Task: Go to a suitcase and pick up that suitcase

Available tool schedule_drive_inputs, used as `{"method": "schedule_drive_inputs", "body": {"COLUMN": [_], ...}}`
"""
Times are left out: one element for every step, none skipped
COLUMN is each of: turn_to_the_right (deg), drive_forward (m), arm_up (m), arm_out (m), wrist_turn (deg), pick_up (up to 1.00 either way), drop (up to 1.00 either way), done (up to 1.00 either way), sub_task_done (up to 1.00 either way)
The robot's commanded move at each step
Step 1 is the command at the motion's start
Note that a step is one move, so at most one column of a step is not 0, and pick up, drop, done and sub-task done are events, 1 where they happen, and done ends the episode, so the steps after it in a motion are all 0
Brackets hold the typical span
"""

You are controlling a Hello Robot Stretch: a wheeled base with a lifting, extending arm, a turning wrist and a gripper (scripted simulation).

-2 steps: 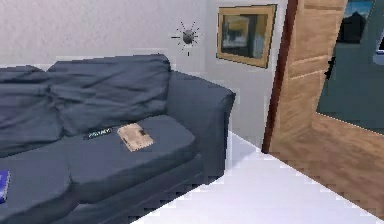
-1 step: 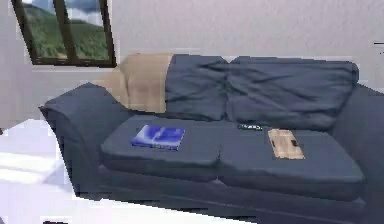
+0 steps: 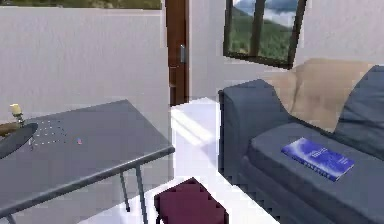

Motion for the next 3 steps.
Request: {"method": "schedule_drive_inputs", "body": {"turn_to_the_right": [-45.0, -33.0, 45.0], "drive_forward": [0.00, 0.00, 0.00], "arm_up": [0.00, 0.00, 0.00], "arm_out": [0.00, 0.00, 0.00], "wrist_turn": [0.0, 0.0, 0.0], "pick_up": [0.00, 0.00, 0.00], "drop": [0.00, 0.00, 0.00], "done": [0.00, 0.00, 0.00], "sub_task_done": [0.00, 0.00, 0.00]}}
